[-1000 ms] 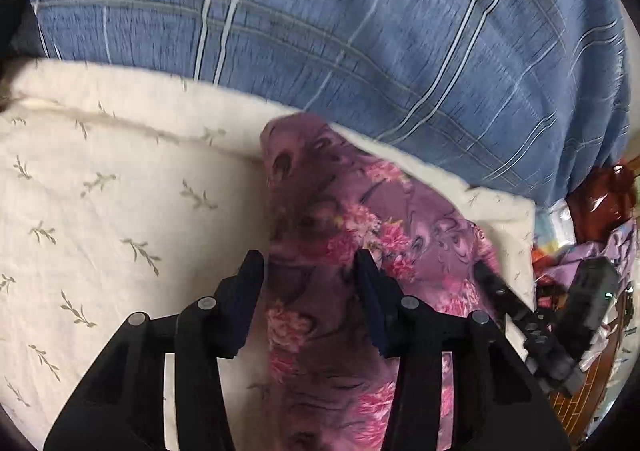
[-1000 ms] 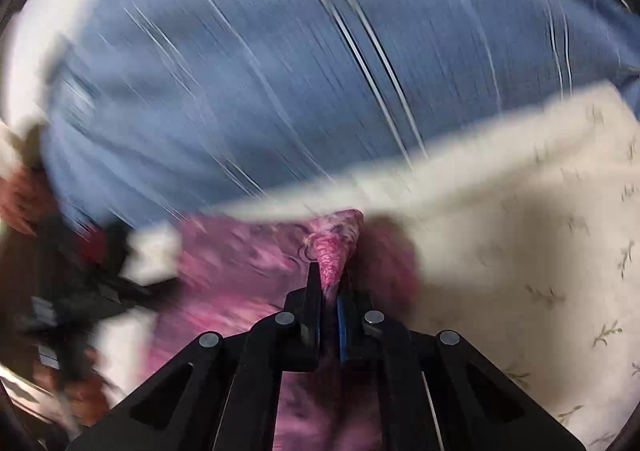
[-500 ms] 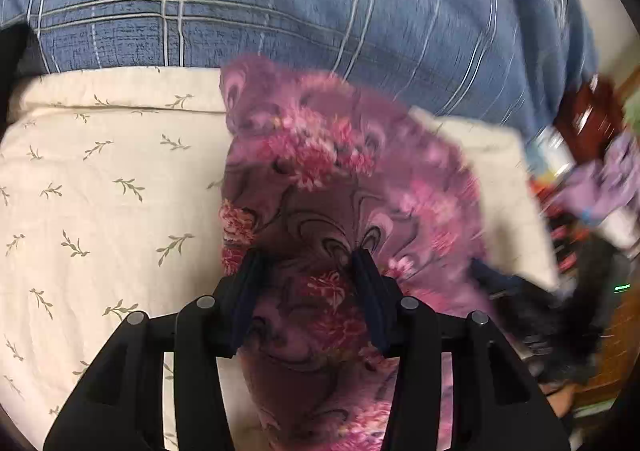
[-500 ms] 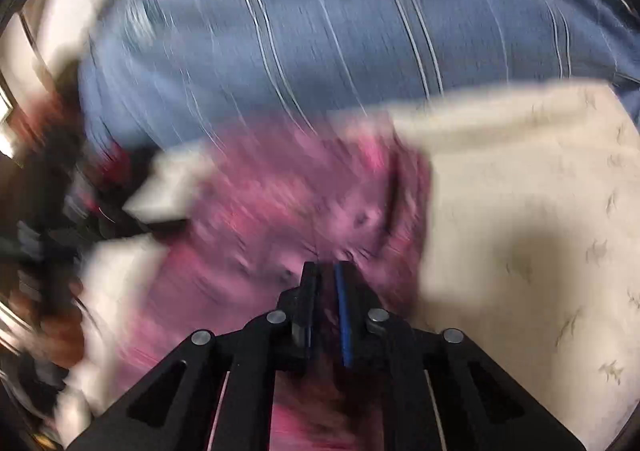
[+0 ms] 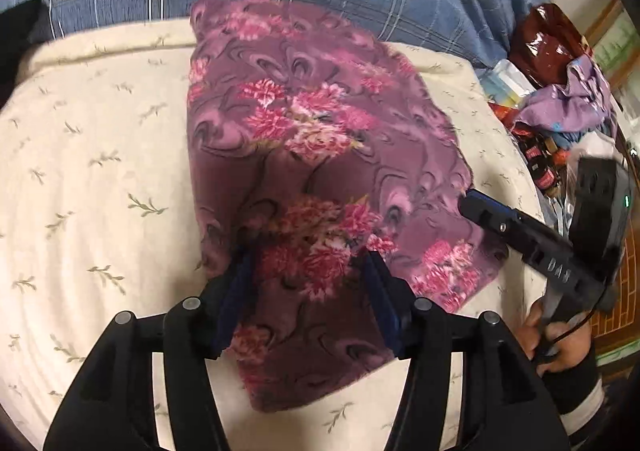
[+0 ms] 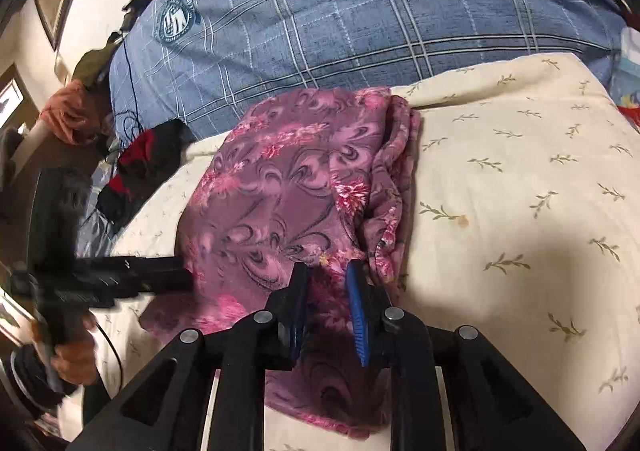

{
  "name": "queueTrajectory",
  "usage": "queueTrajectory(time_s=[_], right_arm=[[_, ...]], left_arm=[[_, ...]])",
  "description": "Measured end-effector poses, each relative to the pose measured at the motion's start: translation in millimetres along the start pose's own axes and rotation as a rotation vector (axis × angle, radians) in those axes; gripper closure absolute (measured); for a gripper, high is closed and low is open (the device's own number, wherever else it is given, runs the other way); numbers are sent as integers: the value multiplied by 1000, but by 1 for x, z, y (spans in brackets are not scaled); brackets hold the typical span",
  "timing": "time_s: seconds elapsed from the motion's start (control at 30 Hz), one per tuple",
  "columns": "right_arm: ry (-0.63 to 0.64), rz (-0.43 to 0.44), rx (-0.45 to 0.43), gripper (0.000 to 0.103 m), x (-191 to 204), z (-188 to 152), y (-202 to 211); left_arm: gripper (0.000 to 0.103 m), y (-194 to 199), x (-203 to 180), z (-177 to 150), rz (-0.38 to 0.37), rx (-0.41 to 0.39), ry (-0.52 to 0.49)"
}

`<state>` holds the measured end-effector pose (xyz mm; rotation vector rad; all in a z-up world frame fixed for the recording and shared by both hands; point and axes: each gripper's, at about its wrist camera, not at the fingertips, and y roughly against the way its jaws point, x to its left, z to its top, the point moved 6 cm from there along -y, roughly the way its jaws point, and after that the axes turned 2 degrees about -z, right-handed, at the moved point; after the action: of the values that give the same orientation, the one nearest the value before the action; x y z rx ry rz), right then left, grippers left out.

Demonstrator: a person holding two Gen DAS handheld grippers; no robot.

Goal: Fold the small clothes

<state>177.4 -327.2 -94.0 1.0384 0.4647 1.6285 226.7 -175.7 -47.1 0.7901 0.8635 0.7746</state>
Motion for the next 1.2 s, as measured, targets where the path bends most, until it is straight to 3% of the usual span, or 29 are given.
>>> queueTrajectory(time_s=[0.1, 0.17, 0.2, 0.23, 0.3, 0.4, 0.5, 0.57, 0.6, 0.7, 0.73, 0.77, 0.8, 0.83, 0.87, 0.93, 1.2], right_arm=[[-79, 44, -26, 72, -8, 12, 18], [-148, 52, -88, 37, -21, 23, 28], [-202, 49, -118, 32, -32, 30, 30], [-261, 59, -128, 30, -44, 35, 28], [-348, 133, -84, 30, -57, 40, 11], [-403, 165, -39, 30, -65, 41, -19], [-353, 249, -46, 30, -51, 45, -34], [-334, 367, -3, 27, -34, 47, -46], [-304, 360, 9, 27, -29, 48, -50], [-229, 295, 1, 36, -27, 50, -57], [-238, 280, -5, 46, -30, 50, -57], [-247, 258, -8, 66, -34, 48, -57], [-249, 221, -6, 71, -39, 45, -57], [-234, 213, -12, 75, -40, 43, -55], [-214, 198, -24, 77, -40, 41, -51], [-182, 150, -40, 79, -32, 41, -43], [-137, 146, -72, 80, 11, 45, -11]], left_arm=[[47, 22, 12, 7, -86, -16, 49], [38, 33, 28, 19, -99, -61, 112], [34, 36, 40, 26, -96, -75, 152], [28, 34, 51, 33, -104, -74, 204], [27, 21, 62, 41, -131, -50, 278], [27, -2, 71, 47, -202, 0, 352], [25, -23, 65, 51, -286, 61, 393], [14, -28, 59, 53, -276, 67, 380], [12, -27, 54, 56, -259, 51, 355], [11, -25, 49, 57, -225, 30, 330], [12, -25, 49, 57, -223, 20, 333], [24, -24, 50, 57, -215, 8, 339], [33, -21, 51, 57, -197, 0, 338], [48, -19, 52, 56, -181, -4, 332], [61, -16, 54, 55, -169, -12, 322], [72, -8, 54, 55, -167, -27, 306], [75, 45, 49, 39, -160, -81, 255]])
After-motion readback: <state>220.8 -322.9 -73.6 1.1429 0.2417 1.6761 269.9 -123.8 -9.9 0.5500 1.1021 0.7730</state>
